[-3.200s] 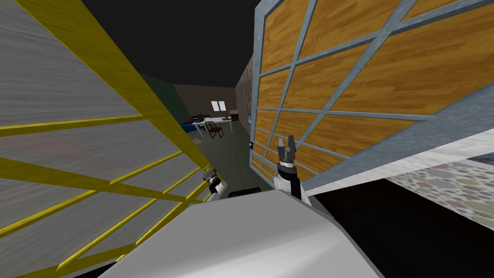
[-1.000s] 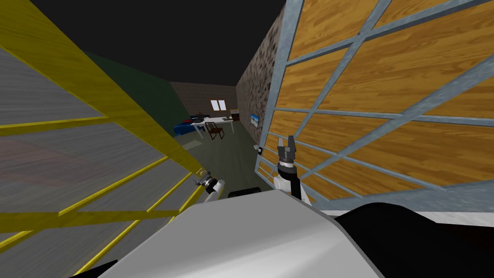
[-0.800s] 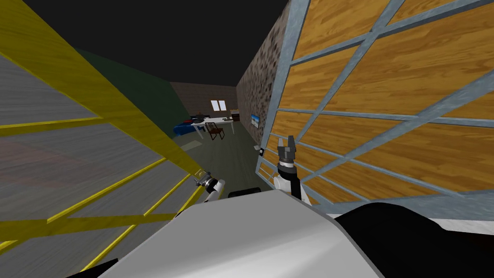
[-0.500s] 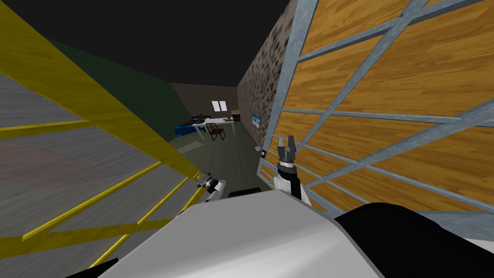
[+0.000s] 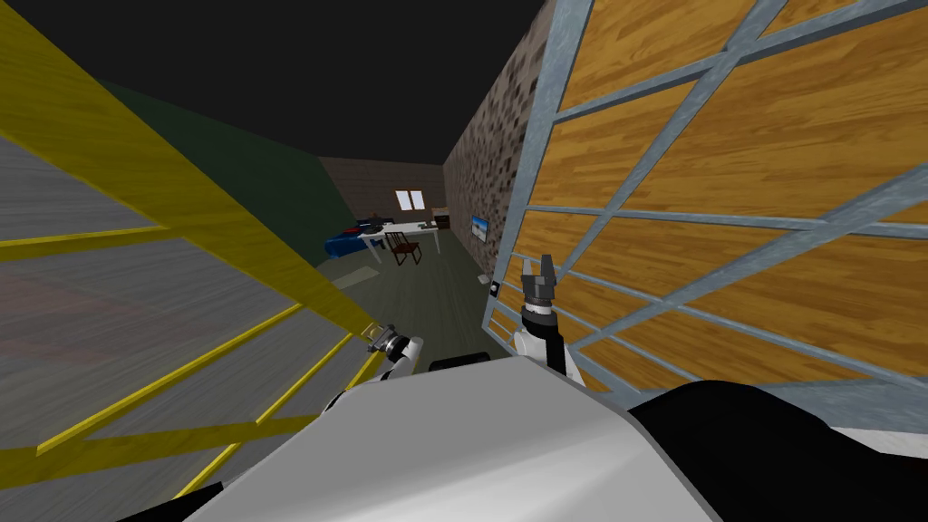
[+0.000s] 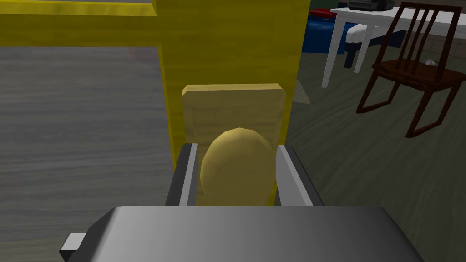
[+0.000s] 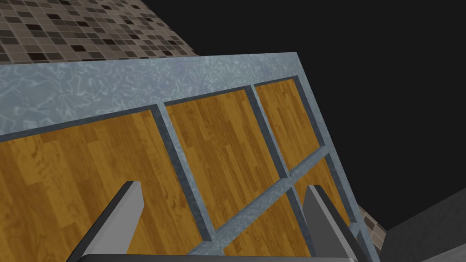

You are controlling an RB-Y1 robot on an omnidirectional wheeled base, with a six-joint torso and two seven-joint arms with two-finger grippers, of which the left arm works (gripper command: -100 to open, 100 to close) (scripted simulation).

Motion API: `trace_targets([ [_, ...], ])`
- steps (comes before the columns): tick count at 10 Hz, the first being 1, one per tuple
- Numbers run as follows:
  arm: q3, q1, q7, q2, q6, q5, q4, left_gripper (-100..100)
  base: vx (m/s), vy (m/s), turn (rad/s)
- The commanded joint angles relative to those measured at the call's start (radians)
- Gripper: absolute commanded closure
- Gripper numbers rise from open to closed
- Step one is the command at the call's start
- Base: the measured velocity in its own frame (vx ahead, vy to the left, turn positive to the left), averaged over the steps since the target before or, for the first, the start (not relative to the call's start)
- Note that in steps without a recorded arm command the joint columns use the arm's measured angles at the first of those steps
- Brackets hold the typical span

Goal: Push the door open

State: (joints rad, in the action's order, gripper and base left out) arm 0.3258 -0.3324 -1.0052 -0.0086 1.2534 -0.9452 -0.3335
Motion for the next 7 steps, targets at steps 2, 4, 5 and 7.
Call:
trace_targets([
  [2, 0.006, 0.039, 0.028, -0.001, -0.014, 0.001, -0.082, 100, 0.020, 0.032, 0.014],
  [4, 0.045, 0.056, 0.034, 0.016, -0.024, 0.007, -0.110, 100, 0.035, 0.070, -0.040],
  [5, 0.045, 0.056, 0.034, 0.016, -0.024, 0.007, -0.091, 100, 0.044, 0.078, -0.025],
  [7, 0.060, 0.062, 0.036, 0.021, -0.029, 0.009, -0.122, 100, 0.043, 0.046, 0.005],
])
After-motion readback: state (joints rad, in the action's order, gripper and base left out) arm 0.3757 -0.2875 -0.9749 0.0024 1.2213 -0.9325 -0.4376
